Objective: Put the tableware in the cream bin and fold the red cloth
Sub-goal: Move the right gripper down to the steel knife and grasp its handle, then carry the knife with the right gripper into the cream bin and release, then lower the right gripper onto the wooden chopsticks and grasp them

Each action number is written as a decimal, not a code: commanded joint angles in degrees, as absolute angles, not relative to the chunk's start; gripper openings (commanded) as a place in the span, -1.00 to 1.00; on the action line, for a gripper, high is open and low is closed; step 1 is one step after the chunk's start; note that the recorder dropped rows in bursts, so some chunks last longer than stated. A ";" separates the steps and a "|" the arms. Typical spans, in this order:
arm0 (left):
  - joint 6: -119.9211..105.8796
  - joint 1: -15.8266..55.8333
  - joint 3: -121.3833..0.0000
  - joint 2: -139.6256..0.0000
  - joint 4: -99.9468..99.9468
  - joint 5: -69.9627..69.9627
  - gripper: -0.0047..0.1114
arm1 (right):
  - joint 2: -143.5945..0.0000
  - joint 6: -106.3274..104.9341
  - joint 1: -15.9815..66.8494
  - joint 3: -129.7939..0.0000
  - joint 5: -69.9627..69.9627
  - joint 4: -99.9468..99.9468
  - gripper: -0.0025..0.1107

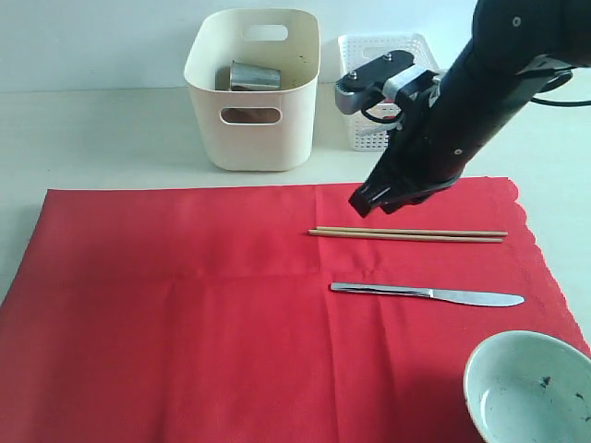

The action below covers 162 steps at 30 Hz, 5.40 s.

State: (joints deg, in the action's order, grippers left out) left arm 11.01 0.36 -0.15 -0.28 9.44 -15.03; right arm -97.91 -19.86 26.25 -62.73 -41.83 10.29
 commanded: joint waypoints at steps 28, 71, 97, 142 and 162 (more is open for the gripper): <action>10.96 0.80 0.00 0.00 9.64 -14.67 -0.88 | -91.92 -19.85 25.89 -54.01 -40.62 9.87 -0.96; 10.96 0.80 0.00 0.00 9.64 -14.67 -0.88 | -100.34 -37.47 26.00 -54.28 -34.54 1.55 -0.96; 10.96 0.80 0.00 0.00 9.64 -14.67 -0.88 | -115.29 -37.47 26.00 -96.13 -3.04 37.89 -0.96; 10.96 0.80 0.00 0.00 9.64 -14.67 -0.88 | -109.37 -13.28 25.12 -98.10 -45.65 4.06 -0.78; 10.96 0.80 0.00 0.00 9.64 -14.67 -0.88 | -100.53 -5.63 25.12 -68.57 -41.64 4.48 -0.96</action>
State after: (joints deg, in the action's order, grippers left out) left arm 11.01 0.36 -0.15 -0.28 9.44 -15.03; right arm -101.90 -7.09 25.34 -70.69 -42.52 4.52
